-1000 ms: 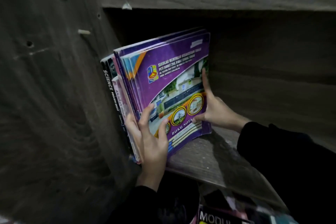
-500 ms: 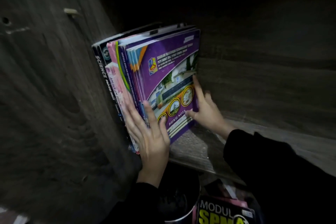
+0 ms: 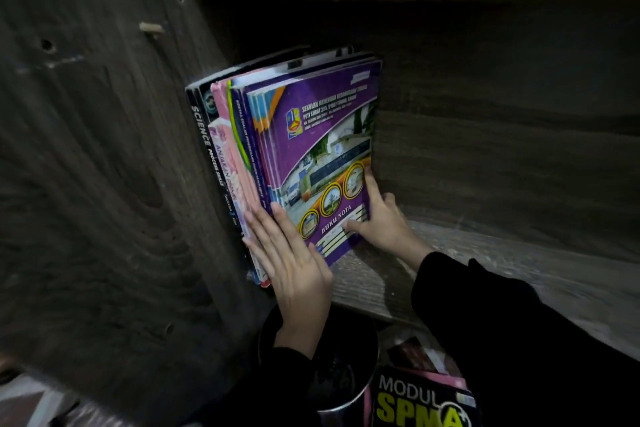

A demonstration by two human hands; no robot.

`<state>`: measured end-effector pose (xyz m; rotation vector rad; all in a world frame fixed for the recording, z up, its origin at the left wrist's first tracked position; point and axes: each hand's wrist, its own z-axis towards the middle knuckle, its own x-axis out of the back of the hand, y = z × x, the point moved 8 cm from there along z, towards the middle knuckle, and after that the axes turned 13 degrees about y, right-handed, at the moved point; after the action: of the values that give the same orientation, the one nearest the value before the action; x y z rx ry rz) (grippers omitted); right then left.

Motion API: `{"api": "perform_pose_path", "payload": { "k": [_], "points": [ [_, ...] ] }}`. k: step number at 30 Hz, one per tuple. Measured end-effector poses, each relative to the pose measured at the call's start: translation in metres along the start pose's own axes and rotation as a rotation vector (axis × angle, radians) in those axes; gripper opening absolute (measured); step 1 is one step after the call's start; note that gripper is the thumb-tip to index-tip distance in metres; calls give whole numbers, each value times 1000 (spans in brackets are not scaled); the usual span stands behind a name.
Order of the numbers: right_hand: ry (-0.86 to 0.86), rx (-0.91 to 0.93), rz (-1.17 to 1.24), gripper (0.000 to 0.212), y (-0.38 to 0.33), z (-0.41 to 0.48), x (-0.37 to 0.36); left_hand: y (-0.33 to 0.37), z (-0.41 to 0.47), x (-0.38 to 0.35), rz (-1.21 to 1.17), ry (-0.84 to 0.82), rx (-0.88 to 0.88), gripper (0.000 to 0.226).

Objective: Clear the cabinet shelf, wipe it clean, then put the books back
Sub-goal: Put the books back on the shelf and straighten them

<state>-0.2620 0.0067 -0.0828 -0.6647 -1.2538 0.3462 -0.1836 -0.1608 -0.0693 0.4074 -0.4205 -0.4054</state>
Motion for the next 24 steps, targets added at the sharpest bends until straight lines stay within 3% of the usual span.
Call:
{"api": "perform_pose_path", "payload": {
  "k": [4,7,10,12,13,16,19,22,24],
  "points": [
    [-38,42,66,99,-6,-18,3,8,2,13,-101,-1,67,96],
    [47,39,162,91,3,-47,26,19,-10,33,-142,-8,97,86],
    [276,70,277,54,32,-101,64,39,-44,49,-258,-96,120,70],
    [410,62,284,27,72,-148,82,61,-83,47,-371,-252,123,57],
    [436,10,270,23,99,-172,84,74,-107,44,-442,-367,143,52],
    [405,-224,154,25,201,-243,76,115,-190,32,-536,-765,158,46],
    [322,-500,-93,30,304,-297,83,136,-277,14,-472,-1125,215,56],
    [124,-849,-385,69,376,-333,102,145,-343,-1,-419,-1415,569,57],
    [89,-968,-393,84,401,-345,113,150,-378,-5,-398,-1524,831,59]
  ]
}}
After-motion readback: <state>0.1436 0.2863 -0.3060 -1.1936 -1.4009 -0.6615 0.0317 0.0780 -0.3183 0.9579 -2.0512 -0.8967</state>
